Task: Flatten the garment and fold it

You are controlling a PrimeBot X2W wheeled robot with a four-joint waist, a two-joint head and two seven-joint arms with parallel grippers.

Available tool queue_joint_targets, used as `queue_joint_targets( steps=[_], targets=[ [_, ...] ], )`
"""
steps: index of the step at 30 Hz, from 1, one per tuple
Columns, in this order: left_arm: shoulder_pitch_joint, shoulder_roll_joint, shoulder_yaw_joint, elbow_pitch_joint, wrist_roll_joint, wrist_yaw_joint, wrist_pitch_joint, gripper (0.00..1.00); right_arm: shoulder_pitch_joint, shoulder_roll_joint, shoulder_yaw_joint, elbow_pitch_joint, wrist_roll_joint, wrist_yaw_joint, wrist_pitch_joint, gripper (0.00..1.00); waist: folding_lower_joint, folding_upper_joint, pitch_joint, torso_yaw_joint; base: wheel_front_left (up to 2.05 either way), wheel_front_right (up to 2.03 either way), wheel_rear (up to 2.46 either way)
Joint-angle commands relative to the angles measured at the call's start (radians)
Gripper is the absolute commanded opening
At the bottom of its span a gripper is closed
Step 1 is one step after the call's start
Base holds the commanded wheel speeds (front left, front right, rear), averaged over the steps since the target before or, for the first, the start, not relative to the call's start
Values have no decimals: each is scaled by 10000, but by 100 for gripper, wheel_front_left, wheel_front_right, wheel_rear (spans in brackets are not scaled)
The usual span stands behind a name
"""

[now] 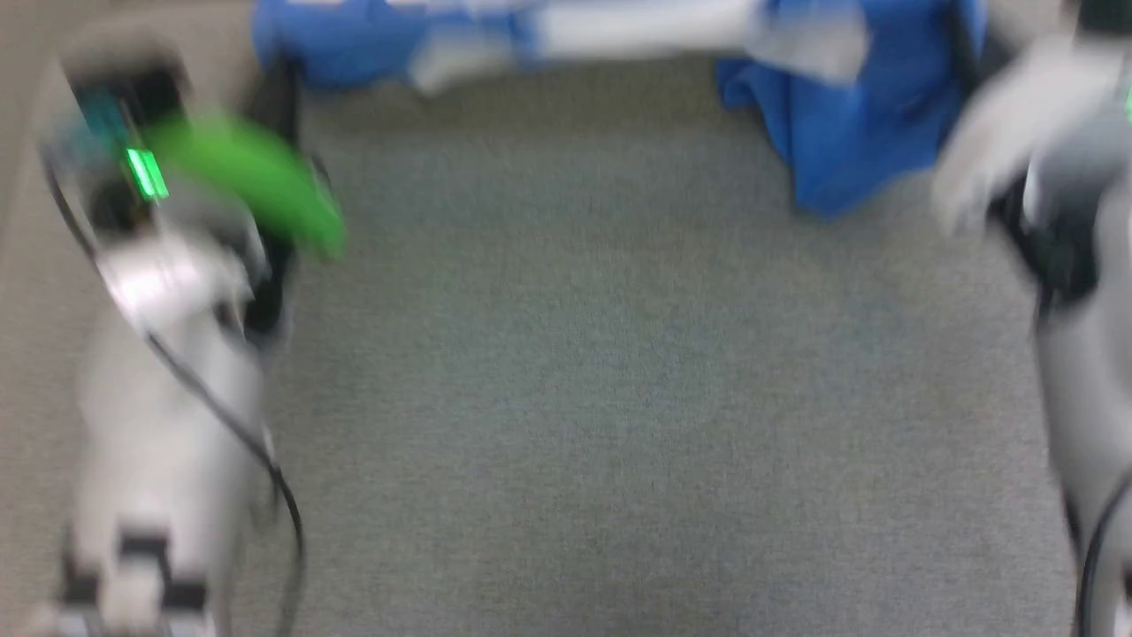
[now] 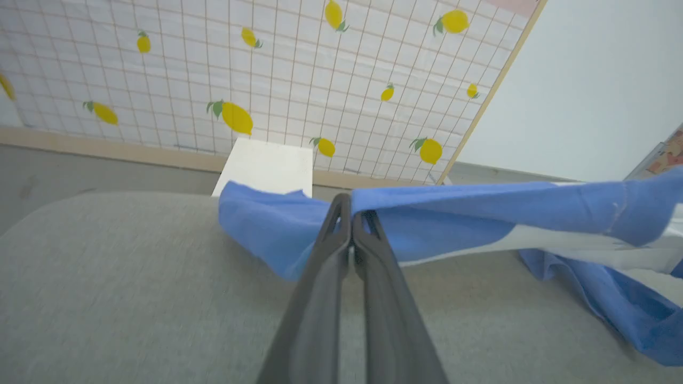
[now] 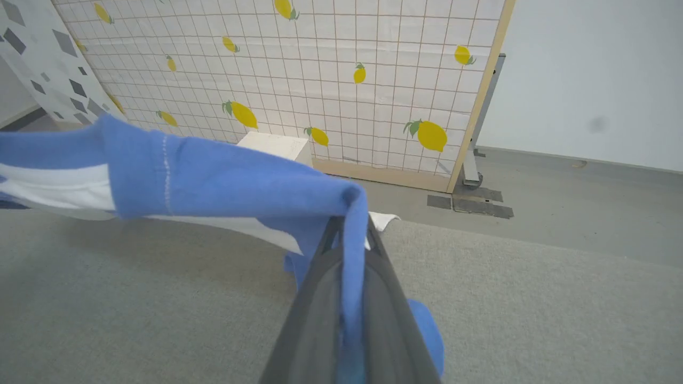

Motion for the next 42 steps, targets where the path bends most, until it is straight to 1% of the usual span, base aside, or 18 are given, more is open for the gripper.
queue_joint_targets(
  steps=[1,3,5,7,9,13,15,20,23,25,29,30,31,33,37,42],
  targets=[
    [1034,73,152,-308,-176,105,-30,0,939,-212,-129,-396,226,-25,-83,0,0,0,-1187,201,0,0,0],
    [2231,-35,233,-816,-366,329,42,0,2129,-318,-172,-887,393,-25,-70,0,0,0,-1484,210,0,0,0],
    [3562,-173,252,-1403,-521,654,259,0,3408,-356,-384,-1325,495,-25,-34,0,0,0,-1770,223,0,0,0],
    [4926,-261,237,-2033,-678,1002,649,0,4695,-401,-518,-1756,435,-25,58,0,0,0,-1970,218,0,0,0],
    [5973,-255,185,-2523,-777,1243,1045,0,5731,-275,-698,-1963,497,-25,247,0,0,0,-2155,196,0,0,0],
    [7551,107,-62,-3291,-670,1707,2081,0,7330,-88,-919,-2283,466,-25,694,0,0,0,-2330,146,0,0,0],
    [8107,297,-123,-3583,-651,1921,2567,0,7912,-132,-887,-2413,374,-25,1051,0,0,0,-2390,108,0,0,0],
    [9085,903,-557,-4287,-325,2454,4141,0,8810,-363,-865,-2799,234,-25,2233,0,0,0,-2519,26,0,0,0],
    [9400,1130,-785,-4575,-374,2569,5080,0,9058,-394,-680,-3164,73,-25,3003,0,0,0,-2550,0,0,0,0],
    [9455,1156,-875,-4698,-477,2587,5479,0,9089,-384,-499,-3276,-67,-25,3464,0,0,0,-2547,-12,0,0,0],
    [9328,980,-904,-4810,-794,2540,5774,0,8927,-246,-389,-3323,-192,-25,3918,0,0,0,-2539,10,0,0,0],
    [9290,918,-868,-4859,-883,2547,5780,19,8877,-217,-391,-3346,-216,-25,3938,31,0,0,-2550,14,0,0,0],
    [9250,881,-829,-4933,-955,2562,5795,100,8846,-204,-382,-3380,-225,-25,4019,100,0,0,-2567,21,0,0,0],
    [9201,849,-689,-5106,-1117,2606,5815,100,8772,-202,-431,-3531,-166,-25,4083,100,0,0,-2612,20,0,0,0],
    [9211,1038,-373,-5634,-1387,2703,6036,100,8731,-231,-663,-4072,141,-25,4408,100,0,0,-2767,-12,0,0,0],
    [9343,1252,243,-6678,-1821,2917,6186,100,8773,-117,-1424,-5253,711,-25,4918,100,0,0,-2955,-77,0,0,0]
  ],
)
